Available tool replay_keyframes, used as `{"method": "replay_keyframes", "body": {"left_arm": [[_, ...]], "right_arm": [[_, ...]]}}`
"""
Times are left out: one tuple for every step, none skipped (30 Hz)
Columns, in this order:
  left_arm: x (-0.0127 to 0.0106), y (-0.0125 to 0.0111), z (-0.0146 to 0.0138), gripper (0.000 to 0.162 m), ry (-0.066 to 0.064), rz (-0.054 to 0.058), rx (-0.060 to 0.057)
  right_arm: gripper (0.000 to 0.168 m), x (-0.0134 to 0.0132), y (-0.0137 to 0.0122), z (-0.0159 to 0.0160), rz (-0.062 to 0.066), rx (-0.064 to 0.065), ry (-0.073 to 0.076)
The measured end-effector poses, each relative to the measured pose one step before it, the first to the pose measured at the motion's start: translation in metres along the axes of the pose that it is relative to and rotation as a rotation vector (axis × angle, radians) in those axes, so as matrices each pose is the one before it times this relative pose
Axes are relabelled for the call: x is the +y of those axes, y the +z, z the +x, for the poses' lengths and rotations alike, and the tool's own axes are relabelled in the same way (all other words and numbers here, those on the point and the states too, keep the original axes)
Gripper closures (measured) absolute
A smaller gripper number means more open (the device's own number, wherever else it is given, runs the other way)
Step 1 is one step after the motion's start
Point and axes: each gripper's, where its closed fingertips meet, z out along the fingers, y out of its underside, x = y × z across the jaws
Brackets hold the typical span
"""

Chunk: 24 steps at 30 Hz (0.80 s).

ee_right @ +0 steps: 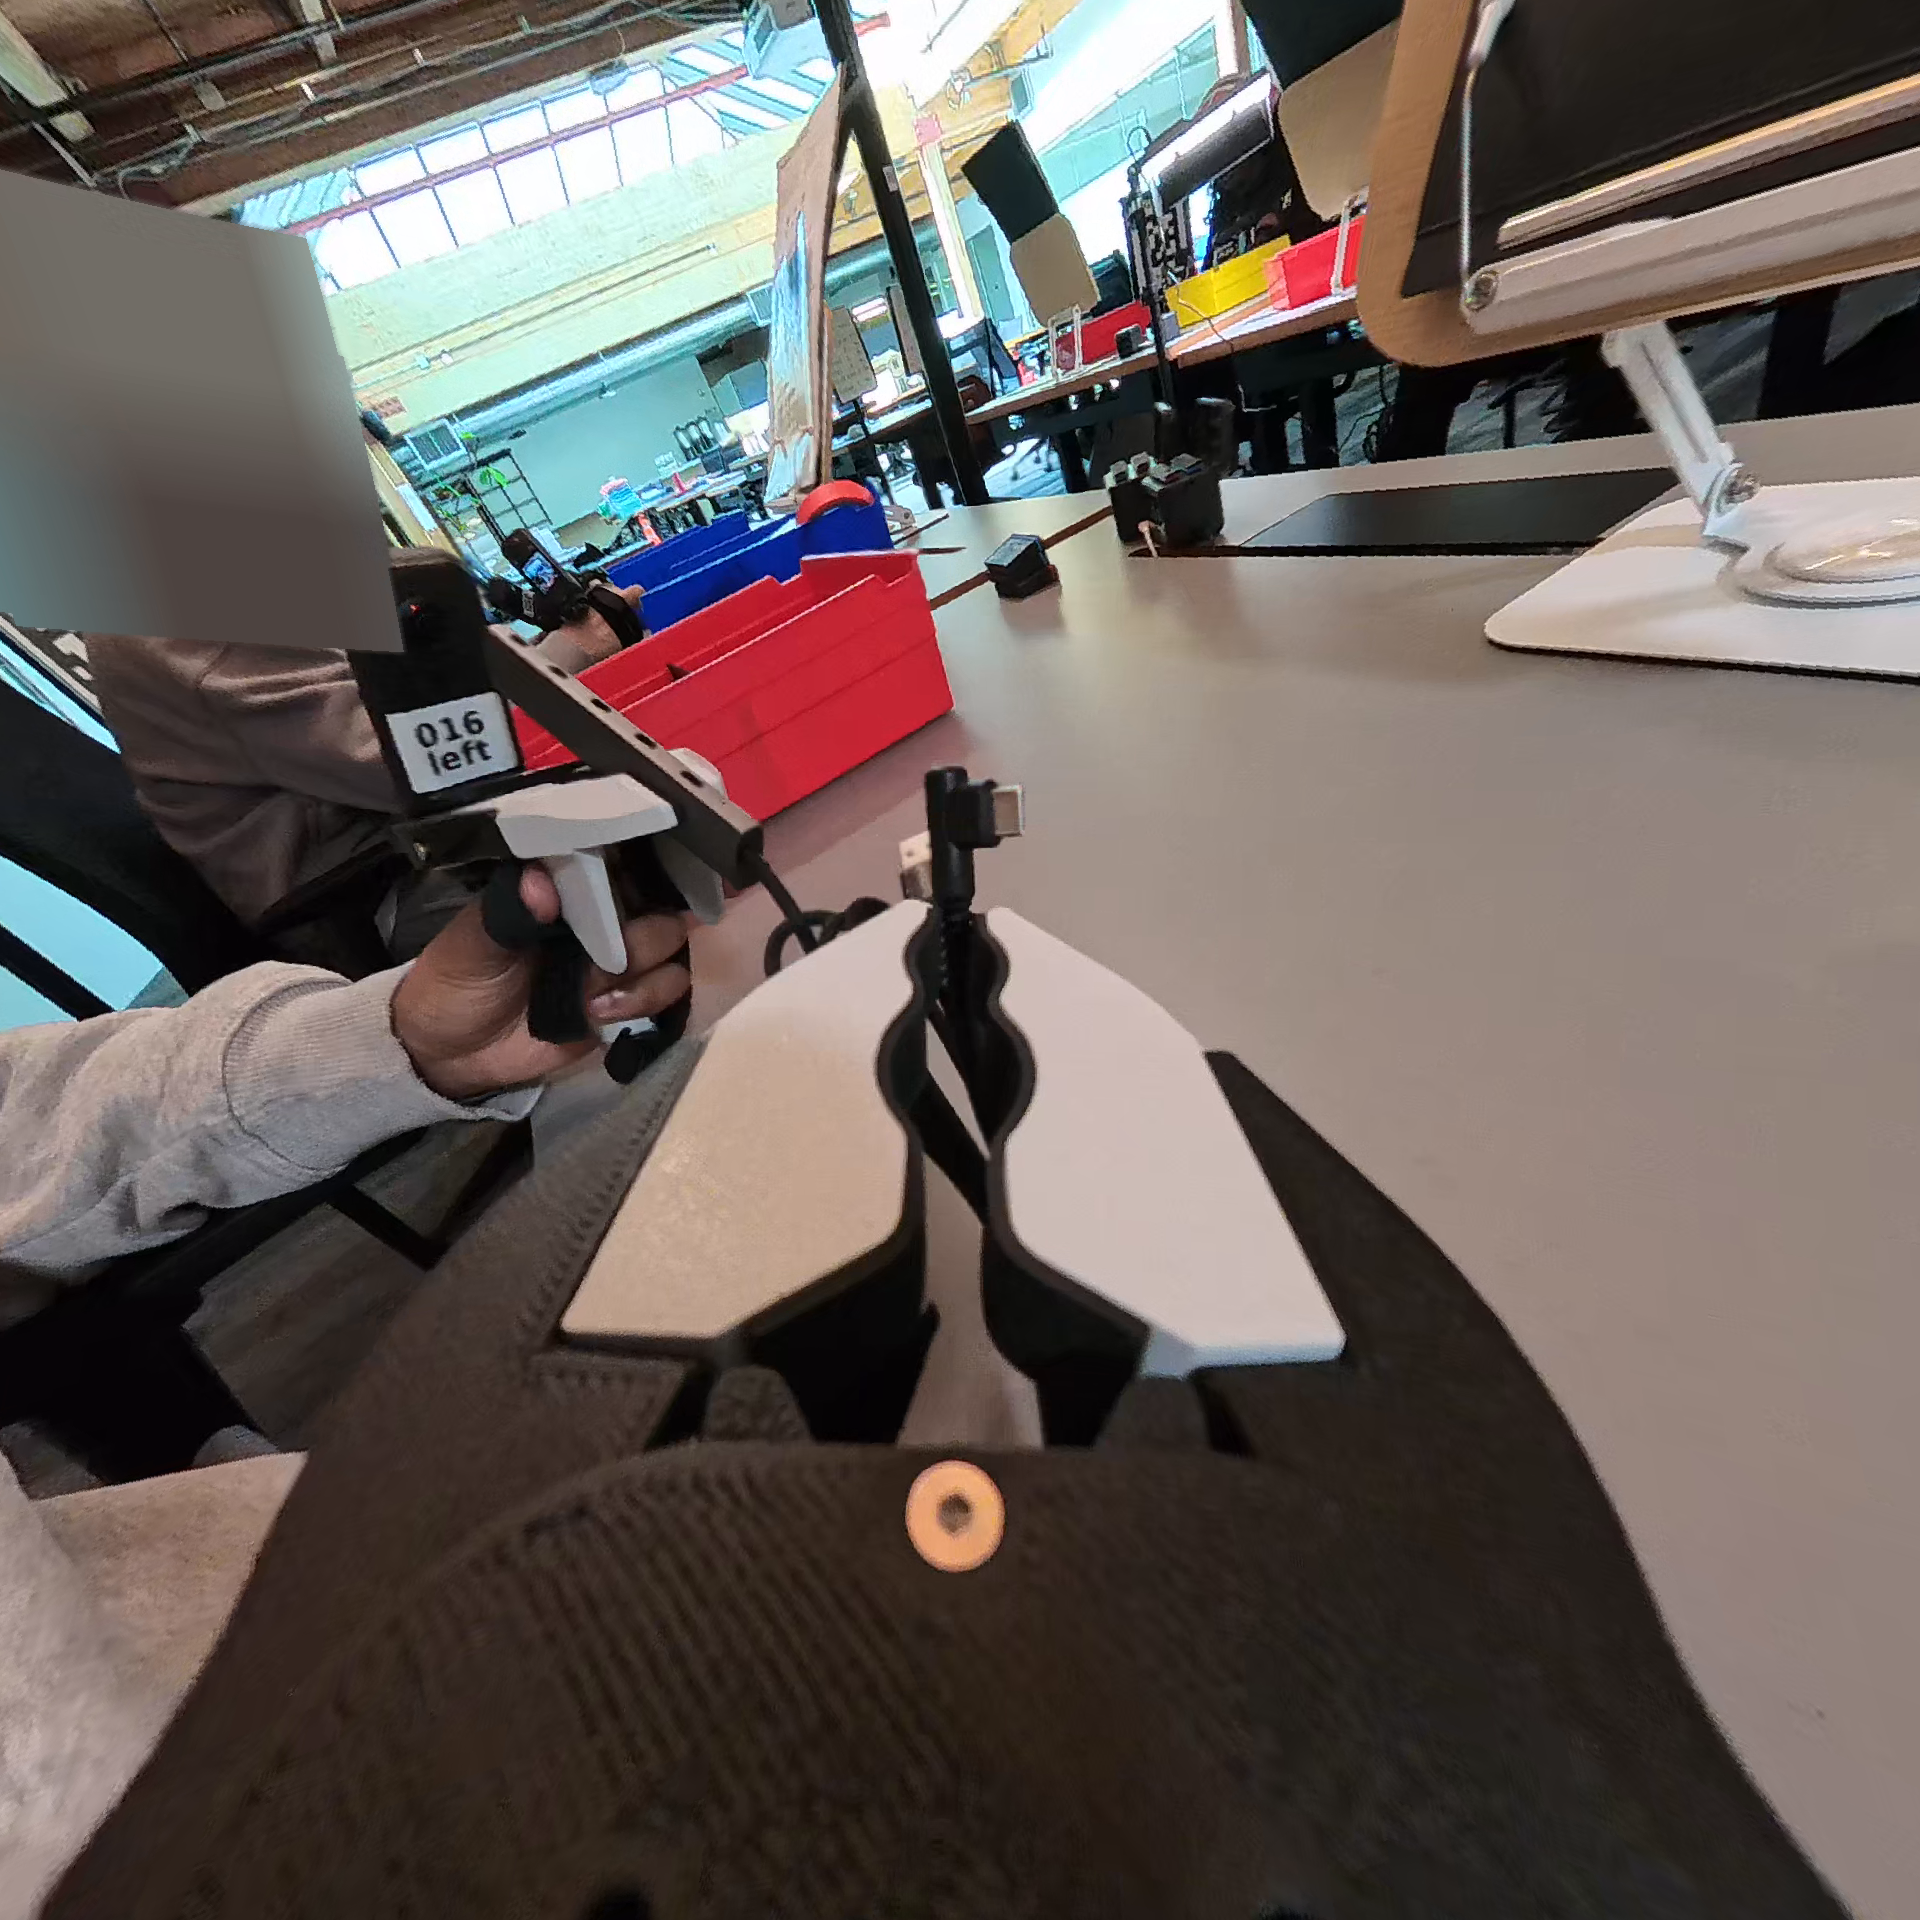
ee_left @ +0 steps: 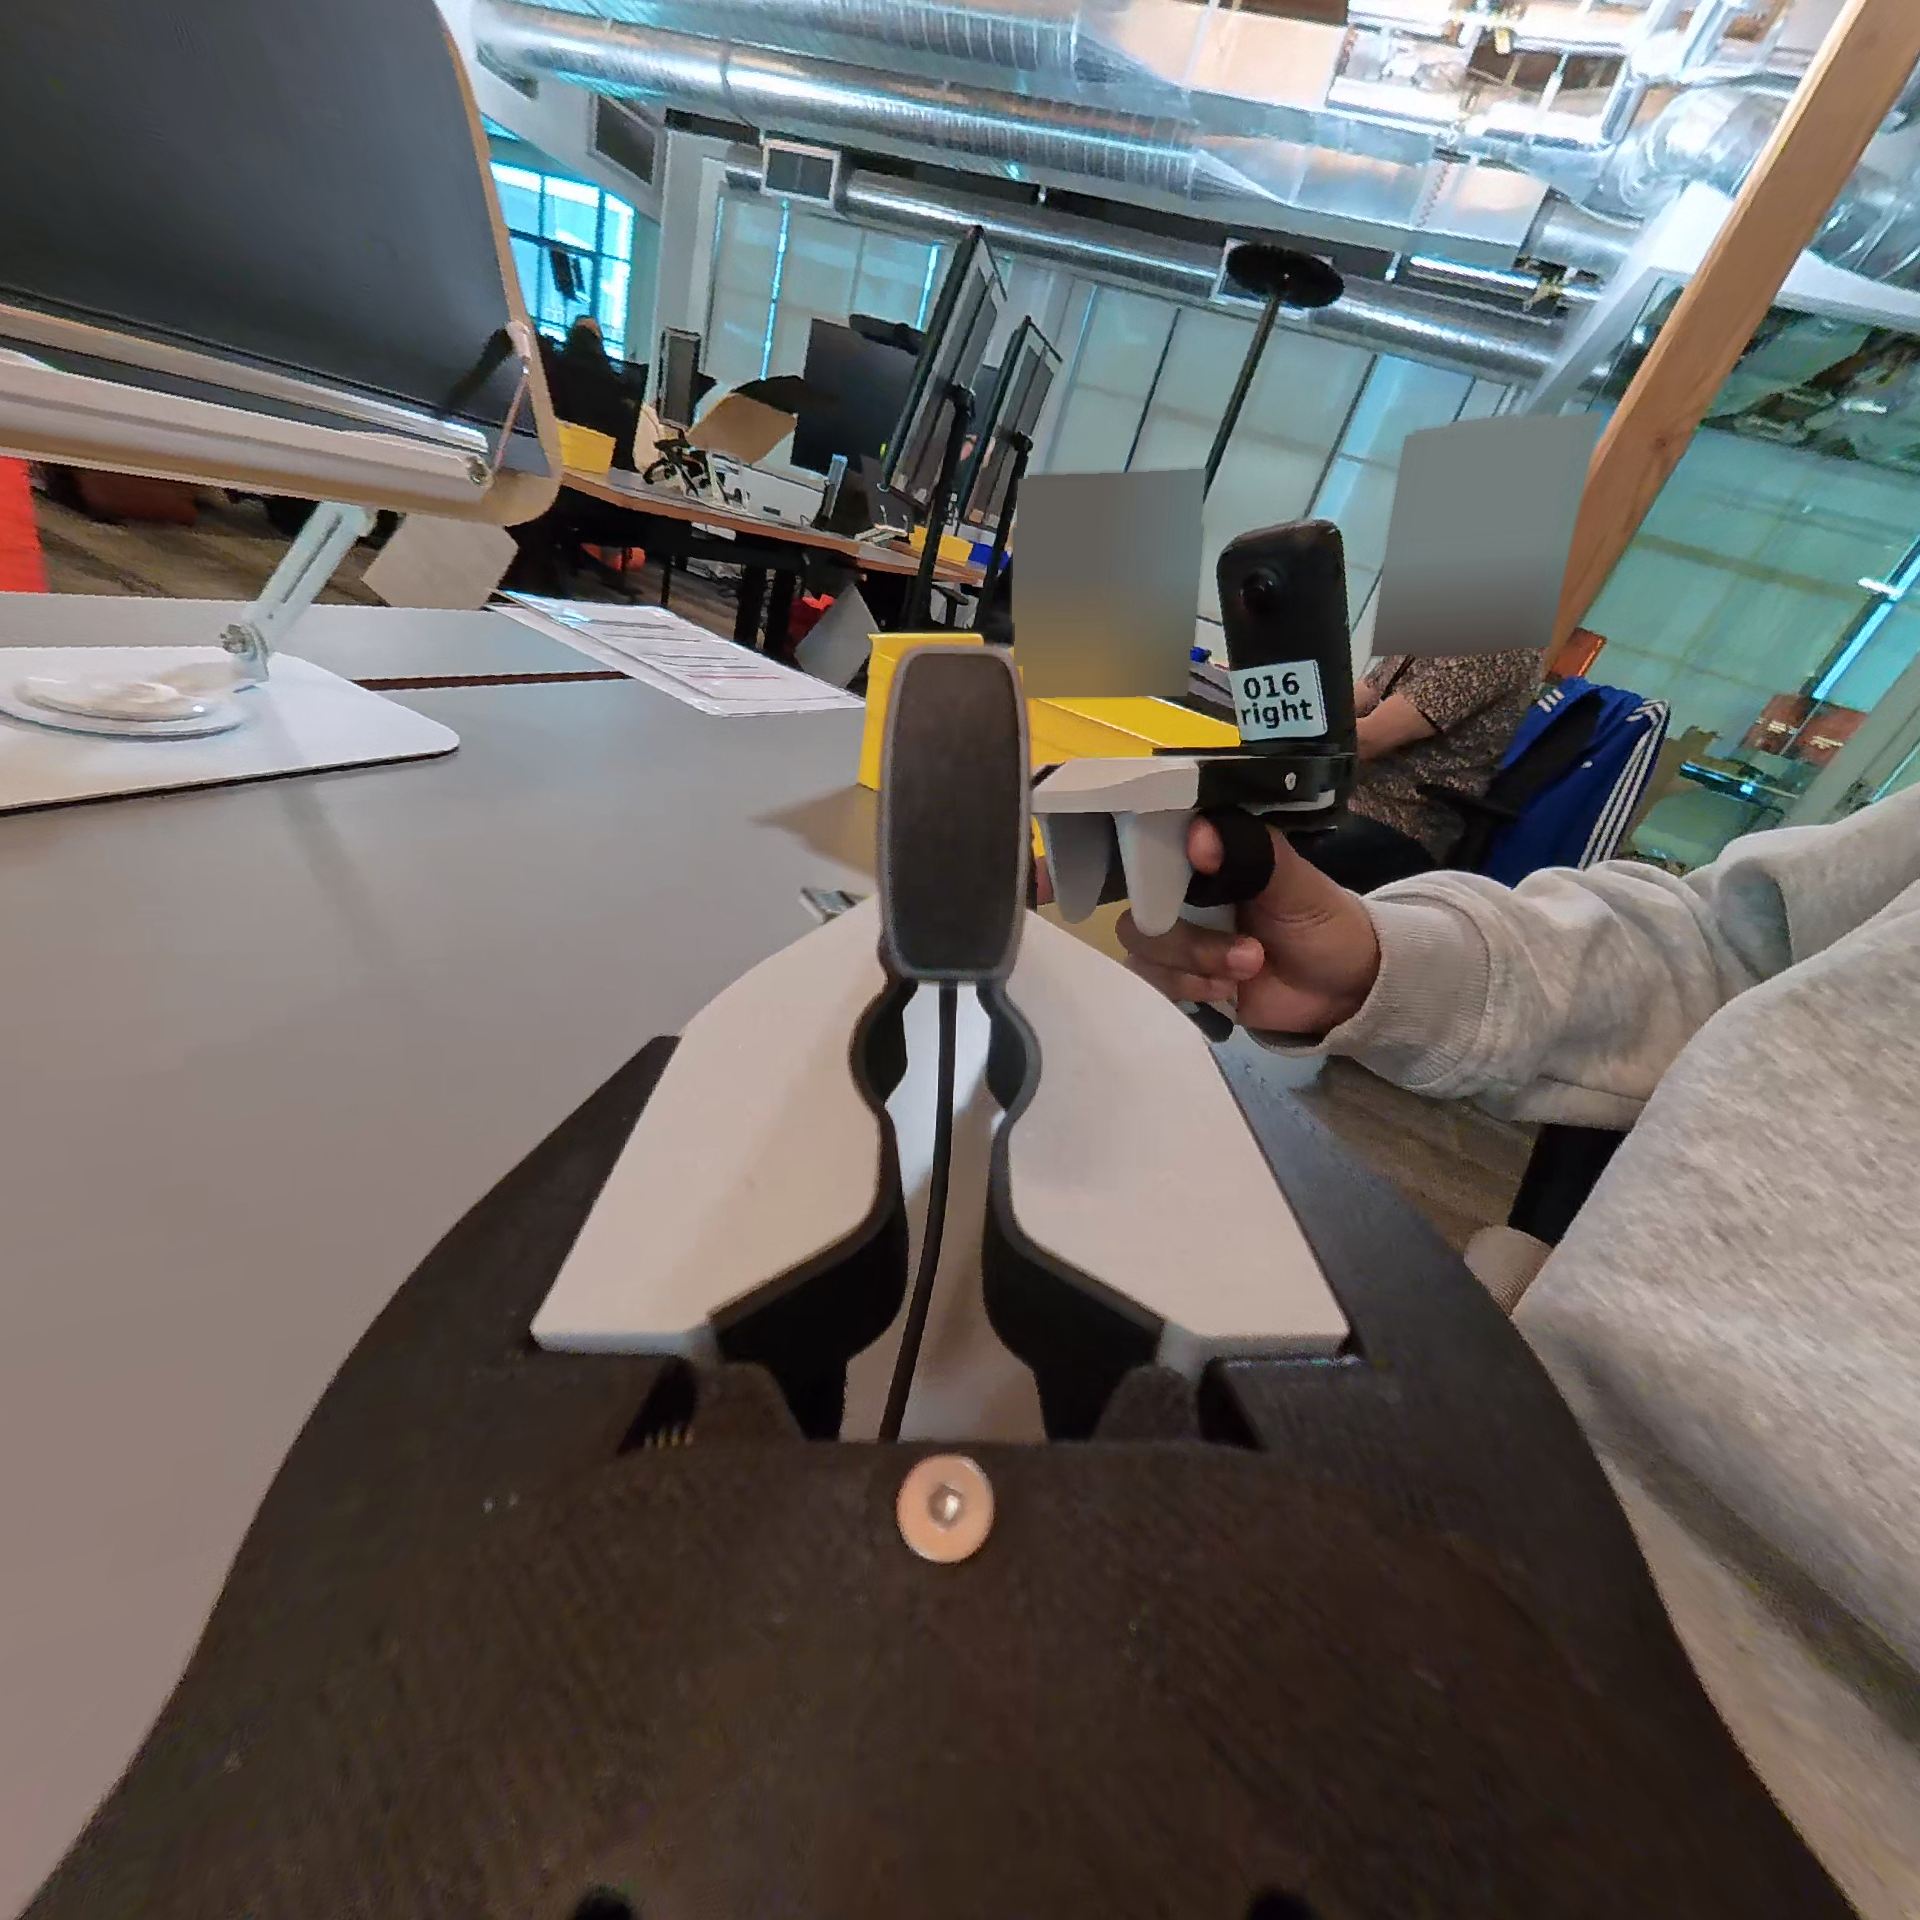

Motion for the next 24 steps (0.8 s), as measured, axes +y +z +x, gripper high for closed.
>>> {"method": "replay_keyframes", "body": {"left_arm": [[0.00111,0.00133,0.00251,0.153,-0.0009,-0.0052,0.0082],[0.00078,0.00152,0.00297,0.153,-0.0040,-0.0012,0.0103],[0.00093,0.00191,0.00314,0.153,-0.0069,-0.0015,0.0110],[0.00149,0.00220,0.00280,0.153,-0.0083,-0.0028,0.0093],[0.00175,0.00224,0.00278,0.153,-0.0119,-0.0027,0.0109],[0.00182,0.00236,0.00295,0.154,-0.0168,-0.0012,0.0135],[0.00158,0.00235,0.00234,0.154,-0.0199,0.0008,0.0116],[0.00125,0.00197,0.00183,0.153,-0.0202,0.0017,0.0091],[0.00074,0.00158,0.00151,0.153,-0.0177,0.0028,0.0081],[0.00042,0.00095,0.00096,0.153,-0.0128,0.0023,0.0066],[0.00056,0.00037,-0.00002,0.153,-0.0060,-0.0012,0.0021],[0.00018,-0.00042,-0.00072,0.153,0.0011,-0.0018,-0.0026],[-0.00028,-0.00080,-0.00110,0.153,0.0026,-0.0002,-0.0030],[-0.00039,-0.00112,-0.00087,0.153,-0.0024,-0.0004,0.0019],[-0.00037,-0.00101,-0.00028,0.153,-0.0080,-0.0007,0.0077],[-0.00029,-0.00109,0.00051,0.153,-0.0077,0.0001,0.0142],[-0.00042,-0.00116,0.00112,0.154,-0.0039,0.0008,0.0173],[0.00035,-0.00066,0.00135,0.153,-0.0044,-0.0051,0.0185],[0.00098,-0.00027,0.00130,0.153,-0.0044,-0.0085,0.0162],[0.00090,0.00011,0.00060,0.153,-0.0016,-0.0052,0.0084],[0.00111,0.00060,0.00009,0.154,-0.0046,-0.0049,0.0035],[0.00170,0.00106,-0.00007,0.154,-0.0081,-0.0072,0.0021],[0.00207,0.00139,-0.00024,0.154,-0.0084,-0.0081,0.0009],[0.00213,0.00159,-0.00028,0.154,-0.0077,-0.0068,0.0006]], "right_arm": [[0.164,0.00169,0.00164,-0.00156,-0.0047,0.0103,-0.0126],[0.164,0.00168,0.00211,-0.00213,-0.0042,0.0120,-0.0120],[0.163,0.00174,0.00260,-0.00322,-0.0043,0.0070,-0.0071],[0.163,0.00194,0.00295,-0.00426,-0.0050,0.0010,-0.0033],[0.163,0.00190,0.00293,-0.00437,-0.0065,-0.0011,-0.0062],[0.163,0.00214,0.00266,-0.00420,-0.0108,-0.0042,-0.0121],[0.163,0.00223,0.00215,-0.00452,-0.0132,-0.0102,-0.0157],[0.163,0.00187,0.00164,-0.00423,-0.0104,-0.0109,-0.0170],[0.163,0.00187,0.00133,-0.00364,-0.0091,-0.0086,-0.0157],[0.164,0.00193,0.00115,-0.00365,-0.0093,-0.0103,-0.0116],[0.163,0.00154,0.00095,-0.00363,-0.0065,-0.0121,-0.0080],[0.163,0.00087,0.00059,-0.00306,-0.0030,-0.0100,-0.0078],[0.164,0.00023,0.00037,-0.00222,-0.0020,-0.0081,-0.0098],[0.163,-0.00032,-0.00006,-0.00223,-0.0006,-0.0124,-0.0105],[0.163,-0.00093,-0.00035,-0.00292,0.0033,-0.0219,-0.0074],[0.163,-0.00120,-0.00055,-0.00366,0.0060,-0.0327,-0.0005],[0.163,-0.00033,-0.00061,-0.00353,0.0009,-0.0376,0.0096],[0.163,0.00112,-0.00034,-0.00201,-0.0095,-0.0311,0.0208],[0.163,0.00218,-0.00050,0.00088,-0.0130,-0.0111,0.0243],[0.164,0.00198,-0.00063,0.00354,-0.0099,0.0118,0.0130],[0.163,0.00191,-0.00050,0.00366,-0.0109,0.0199,-0.0064],[0.164,0.00189,0.00031,0.00216,-0.0149,0.0179,-0.0229],[0.163,0.00163,0.00077,0.00047,-0.0169,0.0141,-0.0330],[0.163,0.00133,0.00109,-0.00160,-0.0156,0.0055,-0.0366]]}}
